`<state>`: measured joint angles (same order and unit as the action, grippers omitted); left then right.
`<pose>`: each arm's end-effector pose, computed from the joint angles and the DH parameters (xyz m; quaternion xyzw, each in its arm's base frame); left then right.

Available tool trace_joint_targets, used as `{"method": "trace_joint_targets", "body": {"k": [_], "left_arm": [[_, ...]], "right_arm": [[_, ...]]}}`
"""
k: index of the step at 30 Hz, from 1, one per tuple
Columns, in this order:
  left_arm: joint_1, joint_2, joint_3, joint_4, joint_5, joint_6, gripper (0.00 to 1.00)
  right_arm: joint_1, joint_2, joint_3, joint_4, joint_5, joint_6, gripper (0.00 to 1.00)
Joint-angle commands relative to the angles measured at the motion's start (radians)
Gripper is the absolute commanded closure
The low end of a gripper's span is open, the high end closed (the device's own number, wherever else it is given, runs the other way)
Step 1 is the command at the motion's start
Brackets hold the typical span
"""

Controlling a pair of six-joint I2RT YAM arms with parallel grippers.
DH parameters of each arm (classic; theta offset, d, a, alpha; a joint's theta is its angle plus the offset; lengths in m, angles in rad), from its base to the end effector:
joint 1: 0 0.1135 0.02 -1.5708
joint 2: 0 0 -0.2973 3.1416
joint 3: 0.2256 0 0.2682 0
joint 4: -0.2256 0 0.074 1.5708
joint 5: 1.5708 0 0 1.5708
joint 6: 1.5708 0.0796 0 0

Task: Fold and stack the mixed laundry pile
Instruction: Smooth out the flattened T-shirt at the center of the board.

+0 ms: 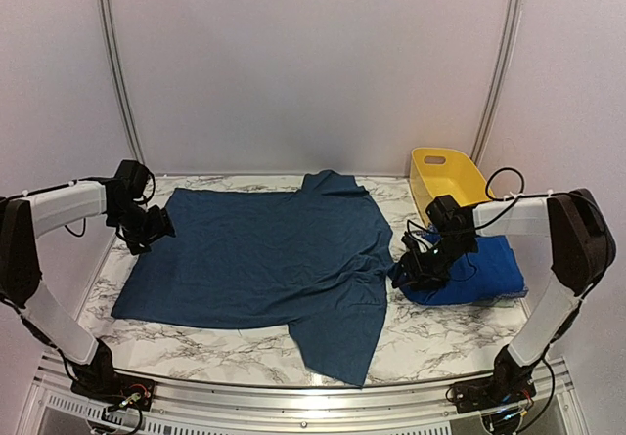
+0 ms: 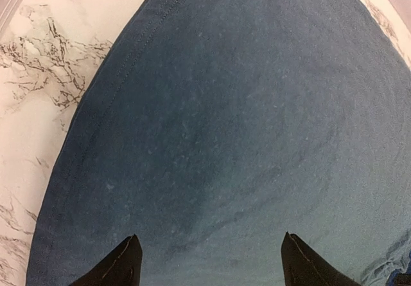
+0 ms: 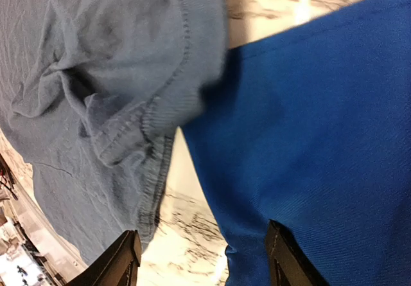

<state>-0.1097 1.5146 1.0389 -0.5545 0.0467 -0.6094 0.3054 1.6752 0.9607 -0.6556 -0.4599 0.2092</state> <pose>0.3397 -0.0412 0.2123 -0.2322 0.9351 -0.1150 0.2420 0.2915 0.1289 0.1408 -0.0694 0.9666 0.2441 0.0366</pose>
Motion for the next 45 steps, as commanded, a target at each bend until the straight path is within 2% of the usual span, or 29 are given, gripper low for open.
{"method": "trace_joint_targets", "body": {"k": [1, 4, 8, 11, 17, 22, 30, 36, 39, 41, 43, 45], "left_arm": [[-0.002, 0.069, 0.064, -0.011, -0.011, 0.047, 0.22], [-0.002, 0.135, 0.098, -0.001, -0.009, 0.061, 0.22], [-0.002, 0.225, 0.160, 0.040, 0.010, 0.095, 0.22], [-0.002, 0.289, 0.209, 0.085, 0.032, 0.119, 0.22], [-0.001, 0.432, 0.305, 0.094, 0.021, 0.117, 0.27], [0.008, 0.486, 0.319, 0.094, -0.008, 0.095, 0.33], [0.030, 0.518, 0.313, 0.094, -0.042, 0.082, 0.34], [0.051, 0.567, 0.354, 0.092, -0.053, 0.094, 0.34], [0.050, 0.520, 0.346, 0.093, -0.007, 0.101, 0.28], [0.049, 0.419, 0.303, 0.093, 0.009, 0.099, 0.22], [0.050, 0.292, 0.228, 0.089, 0.011, 0.069, 0.13], [0.049, 0.162, 0.141, 0.072, 0.017, 0.037, 0.10]], "right_arm": [[-0.079, -0.036, -0.008, -0.027, 0.124, 0.001, 0.33], [-0.069, -0.048, 0.072, -0.058, 0.149, -0.017, 0.34], [0.031, -0.038, 0.227, -0.073, 0.138, -0.016, 0.35], [0.074, -0.012, 0.309, -0.009, 0.105, 0.028, 0.38], [0.134, 0.194, 0.438, 0.077, 0.068, 0.055, 0.46], [0.137, 0.344, 0.535, 0.100, 0.094, 0.039, 0.48], [0.116, 0.524, 0.708, 0.060, 0.203, 0.005, 0.49], [0.080, 0.633, 0.848, 0.019, 0.210, -0.031, 0.48], [0.080, 0.618, 0.899, -0.014, 0.172, -0.060, 0.46], [0.083, 0.536, 0.879, -0.012, 0.125, -0.053, 0.44], [0.098, 0.434, 0.829, -0.011, 0.078, -0.022, 0.42], [0.134, 0.318, 0.717, -0.007, 0.039, 0.023, 0.41]]}}
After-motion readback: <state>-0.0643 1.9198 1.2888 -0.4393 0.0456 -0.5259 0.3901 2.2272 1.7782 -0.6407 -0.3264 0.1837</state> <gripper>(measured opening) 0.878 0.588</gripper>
